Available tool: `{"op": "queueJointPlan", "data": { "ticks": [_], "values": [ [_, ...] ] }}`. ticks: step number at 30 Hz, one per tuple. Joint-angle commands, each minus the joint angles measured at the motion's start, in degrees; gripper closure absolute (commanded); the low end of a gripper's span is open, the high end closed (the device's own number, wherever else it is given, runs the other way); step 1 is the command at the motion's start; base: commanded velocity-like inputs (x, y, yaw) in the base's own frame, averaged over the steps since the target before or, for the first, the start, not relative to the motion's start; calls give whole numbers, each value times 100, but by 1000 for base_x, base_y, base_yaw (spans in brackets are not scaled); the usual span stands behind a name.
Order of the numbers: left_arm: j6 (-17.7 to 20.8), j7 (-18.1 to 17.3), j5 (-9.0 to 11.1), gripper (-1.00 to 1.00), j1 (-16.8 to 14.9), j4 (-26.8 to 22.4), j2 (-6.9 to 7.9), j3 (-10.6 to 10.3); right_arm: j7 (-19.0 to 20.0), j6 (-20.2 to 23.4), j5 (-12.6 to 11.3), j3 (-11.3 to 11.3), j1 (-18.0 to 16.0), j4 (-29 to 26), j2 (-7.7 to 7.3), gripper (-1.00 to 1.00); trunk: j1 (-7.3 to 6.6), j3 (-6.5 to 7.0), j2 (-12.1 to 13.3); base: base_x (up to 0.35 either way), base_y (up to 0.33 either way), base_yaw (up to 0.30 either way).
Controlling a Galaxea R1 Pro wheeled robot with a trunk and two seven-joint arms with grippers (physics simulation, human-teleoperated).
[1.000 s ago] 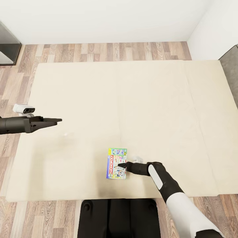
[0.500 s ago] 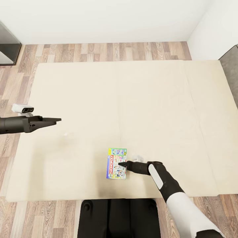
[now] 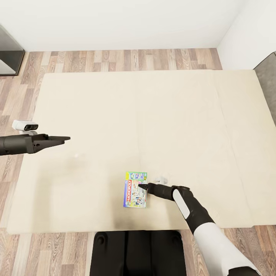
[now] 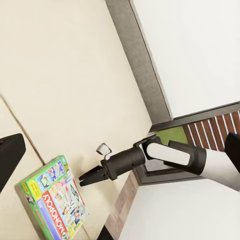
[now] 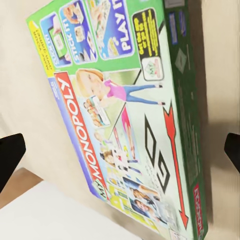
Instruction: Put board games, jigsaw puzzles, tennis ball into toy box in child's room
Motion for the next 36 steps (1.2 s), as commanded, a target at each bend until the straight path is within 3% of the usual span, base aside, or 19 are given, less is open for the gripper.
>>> {"op": "queueJointPlan", "data": {
  "ticks": [1, 10, 23, 29, 36],
  "values": [
    [61, -20, -3, -100, -2, 1, 3, -1, -2, 18, -12, -3, -2, -5, 6, -100, 3, -6, -8, 0, 0, 0],
    [61, -23, -3, -100, 6, 2, 2, 0, -7, -9, -2, 1, -2, 2, 75, -100, 3, -6, -8, 0, 0, 0],
    [61, -25, -3, -100, 7, -1, -1, 0, 19, -15, -8, 11, -2, -10, 25, -100, 3, -6, -8, 0, 0, 0],
    [61, -19, -3, -100, 7, 0, -5, 0, 24, -12, -9, 17, 0, -14, 78, -100, 3, -6, -8, 0, 0, 0],
    [61, -18, -5, -100, 10, -1, -6, 0, 0, -14, -10, 287, 5, -15, 78, -100, 3, -6, -8, 0, 0, 0]
  ]
}}
